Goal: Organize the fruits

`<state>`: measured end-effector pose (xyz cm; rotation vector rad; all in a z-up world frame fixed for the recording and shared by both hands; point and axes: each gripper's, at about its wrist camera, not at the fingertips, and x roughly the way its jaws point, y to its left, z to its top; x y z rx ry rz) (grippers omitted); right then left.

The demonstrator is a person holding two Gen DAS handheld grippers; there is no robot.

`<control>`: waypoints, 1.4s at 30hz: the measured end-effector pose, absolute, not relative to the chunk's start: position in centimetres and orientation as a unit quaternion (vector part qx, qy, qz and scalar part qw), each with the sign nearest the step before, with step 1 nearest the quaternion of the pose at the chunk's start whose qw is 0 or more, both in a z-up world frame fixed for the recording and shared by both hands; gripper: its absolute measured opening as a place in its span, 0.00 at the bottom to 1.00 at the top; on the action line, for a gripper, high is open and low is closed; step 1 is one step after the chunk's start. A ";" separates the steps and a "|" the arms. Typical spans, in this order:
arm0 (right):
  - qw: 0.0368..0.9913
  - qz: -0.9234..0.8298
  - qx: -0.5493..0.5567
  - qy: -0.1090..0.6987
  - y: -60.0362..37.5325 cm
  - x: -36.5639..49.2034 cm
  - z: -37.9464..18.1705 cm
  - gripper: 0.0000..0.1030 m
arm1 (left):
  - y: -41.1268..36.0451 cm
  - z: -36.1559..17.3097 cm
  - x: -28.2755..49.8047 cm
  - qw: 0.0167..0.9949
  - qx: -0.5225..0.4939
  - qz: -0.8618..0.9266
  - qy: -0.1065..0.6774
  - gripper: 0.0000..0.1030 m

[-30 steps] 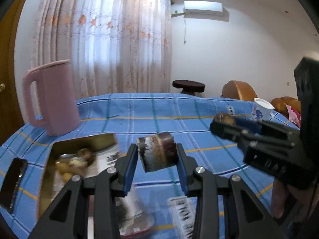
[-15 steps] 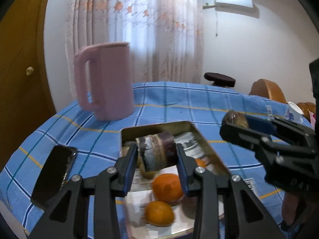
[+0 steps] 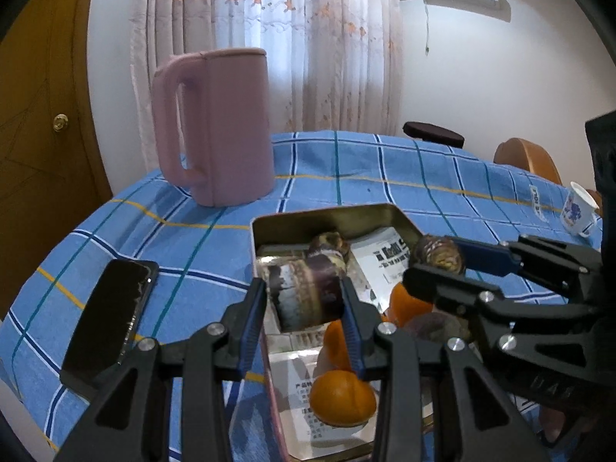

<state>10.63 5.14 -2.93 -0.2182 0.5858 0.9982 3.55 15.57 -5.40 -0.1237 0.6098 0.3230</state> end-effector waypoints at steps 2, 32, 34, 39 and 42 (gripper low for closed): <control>0.827 0.474 -0.106 0.284 5.3 10.6 -3.2 0.40 | 15.5 -5.7 3.7 0.937 -0.059 0.159 0.305 0.38; 0.883 0.397 -0.098 0.230 -1.4 8.0 -0.3 0.73 | 13.0 -1.8 0.0 0.958 -0.059 0.154 0.233 0.96; 0.888 0.388 -0.100 0.225 -2.0 7.9 0.1 0.73 | 12.6 -1.6 -0.1 0.960 -0.055 0.152 0.230 0.97; 0.899 0.371 -0.101 0.208 -3.3 7.0 1.0 0.75 | 12.3 -1.2 -0.4 0.961 -0.054 0.154 0.226 0.99; 0.903 0.368 -0.093 0.201 -4.1 6.6 1.4 0.77 | 12.1 -1.1 -0.5 0.961 -0.053 0.153 0.225 0.99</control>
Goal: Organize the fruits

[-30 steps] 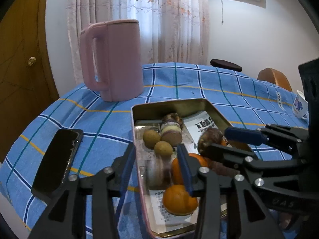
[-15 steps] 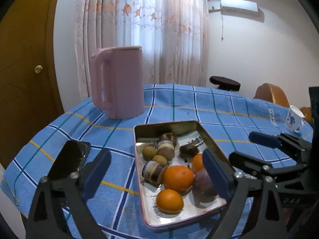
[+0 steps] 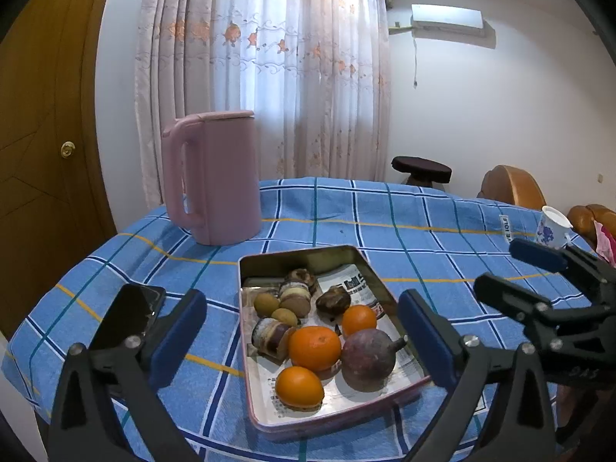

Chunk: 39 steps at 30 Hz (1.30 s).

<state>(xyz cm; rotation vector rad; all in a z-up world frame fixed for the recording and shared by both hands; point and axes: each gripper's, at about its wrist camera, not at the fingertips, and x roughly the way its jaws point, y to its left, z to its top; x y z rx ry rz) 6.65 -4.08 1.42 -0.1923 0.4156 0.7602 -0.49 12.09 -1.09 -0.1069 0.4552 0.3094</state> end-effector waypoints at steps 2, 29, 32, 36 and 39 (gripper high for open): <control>0.905 0.365 -0.090 0.200 -4.4 6.5 1.5 0.77 | 12.0 -1.0 -0.6 0.962 -0.053 0.150 0.224 0.99; 0.913 0.353 -0.079 0.188 -6.7 5.7 2.5 0.78 | 10.3 -0.4 -0.8 0.962 -0.036 0.148 0.225 1.00; 0.913 0.353 -0.079 0.188 -6.7 5.7 2.5 0.78 | 10.3 -0.5 -0.7 0.962 -0.036 0.152 0.226 1.00; 0.913 0.355 -0.079 0.187 -6.7 5.7 2.4 0.78 | 10.3 -0.6 -0.6 0.961 -0.037 0.151 0.228 1.00; 0.914 0.352 -0.083 0.186 -6.7 5.6 2.3 0.78 | 10.2 -0.6 -0.7 0.962 -0.038 0.152 0.226 1.00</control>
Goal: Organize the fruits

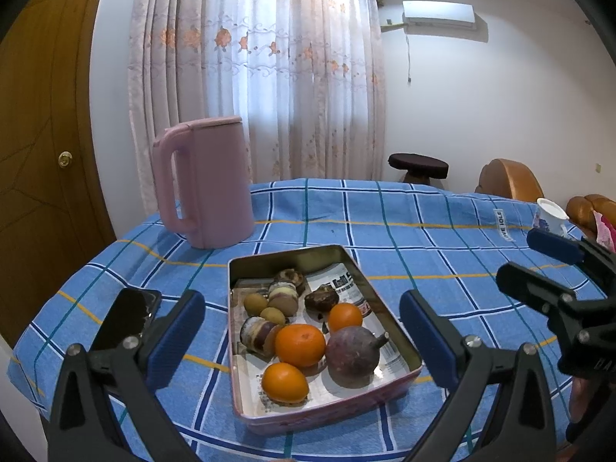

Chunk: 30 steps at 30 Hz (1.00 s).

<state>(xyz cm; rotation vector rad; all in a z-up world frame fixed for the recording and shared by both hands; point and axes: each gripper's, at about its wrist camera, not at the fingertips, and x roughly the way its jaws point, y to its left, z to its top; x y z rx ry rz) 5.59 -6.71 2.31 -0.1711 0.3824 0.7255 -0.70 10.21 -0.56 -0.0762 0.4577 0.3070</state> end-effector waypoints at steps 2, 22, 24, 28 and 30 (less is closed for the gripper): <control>0.915 0.350 -0.084 0.184 -6.8 5.4 2.3 0.78 | 10.1 -0.5 -0.8 0.963 -0.036 0.149 0.224 1.00; 0.923 0.340 -0.063 0.171 -8.4 5.3 2.7 0.78 | 9.4 0.1 -1.0 0.964 -0.033 0.147 0.218 1.00; 0.922 0.340 -0.063 0.173 -8.4 5.4 2.6 0.78 | 9.4 0.1 -1.0 0.964 -0.033 0.146 0.220 1.00; 0.922 0.338 -0.065 0.176 -8.5 5.5 2.3 0.78 | 9.5 -0.1 -0.9 0.962 -0.033 0.150 0.224 1.00; 0.922 0.337 -0.066 0.177 -8.5 5.4 2.2 0.78 | 9.4 -0.2 -0.9 0.962 -0.025 0.160 0.221 1.00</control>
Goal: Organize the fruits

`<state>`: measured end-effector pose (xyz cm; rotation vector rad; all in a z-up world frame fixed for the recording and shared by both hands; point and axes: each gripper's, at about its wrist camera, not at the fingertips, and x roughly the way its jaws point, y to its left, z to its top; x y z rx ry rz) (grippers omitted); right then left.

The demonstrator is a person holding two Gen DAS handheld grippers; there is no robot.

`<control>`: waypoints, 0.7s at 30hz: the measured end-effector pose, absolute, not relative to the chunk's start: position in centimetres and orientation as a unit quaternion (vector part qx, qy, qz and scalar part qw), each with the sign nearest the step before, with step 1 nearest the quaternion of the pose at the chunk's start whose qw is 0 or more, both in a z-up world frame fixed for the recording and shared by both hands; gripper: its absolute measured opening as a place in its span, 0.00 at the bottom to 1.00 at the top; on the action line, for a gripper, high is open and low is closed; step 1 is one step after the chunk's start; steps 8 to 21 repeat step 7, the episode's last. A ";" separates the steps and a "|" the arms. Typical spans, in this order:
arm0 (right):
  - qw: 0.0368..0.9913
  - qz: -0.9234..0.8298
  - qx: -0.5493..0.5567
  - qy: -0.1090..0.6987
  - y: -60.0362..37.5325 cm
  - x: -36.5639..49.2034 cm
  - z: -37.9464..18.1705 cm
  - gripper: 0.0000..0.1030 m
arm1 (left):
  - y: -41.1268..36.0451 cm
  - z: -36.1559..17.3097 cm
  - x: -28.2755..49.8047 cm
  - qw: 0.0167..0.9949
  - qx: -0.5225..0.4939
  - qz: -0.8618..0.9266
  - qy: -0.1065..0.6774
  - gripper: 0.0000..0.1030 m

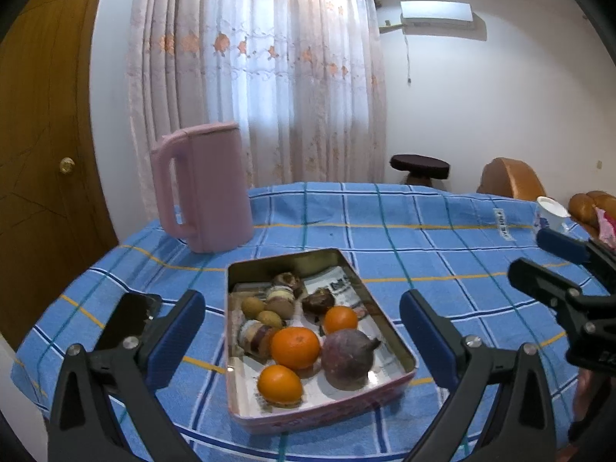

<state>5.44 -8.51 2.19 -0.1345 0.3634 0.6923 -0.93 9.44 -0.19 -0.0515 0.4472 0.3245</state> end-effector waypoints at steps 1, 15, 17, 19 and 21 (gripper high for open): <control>0.922 0.337 -0.066 0.177 -8.6 5.4 2.1 0.78 | 9.4 -0.2 -0.9 0.962 -0.025 0.158 0.222 1.00; 0.923 0.333 -0.062 0.182 -9.1 5.6 2.0 0.78 | 8.9 -0.3 -0.8 0.964 -0.018 0.147 0.220 1.00; 0.923 0.333 -0.062 0.182 -9.1 5.6 2.0 0.78 | 8.9 -0.3 -0.8 0.964 -0.018 0.147 0.220 1.00; 0.923 0.333 -0.062 0.182 -9.1 5.6 2.0 0.78 | 8.9 -0.3 -0.8 0.964 -0.018 0.147 0.220 1.00; 0.923 0.333 -0.062 0.182 -9.1 5.6 2.0 0.78 | 8.9 -0.3 -0.8 0.964 -0.018 0.147 0.220 1.00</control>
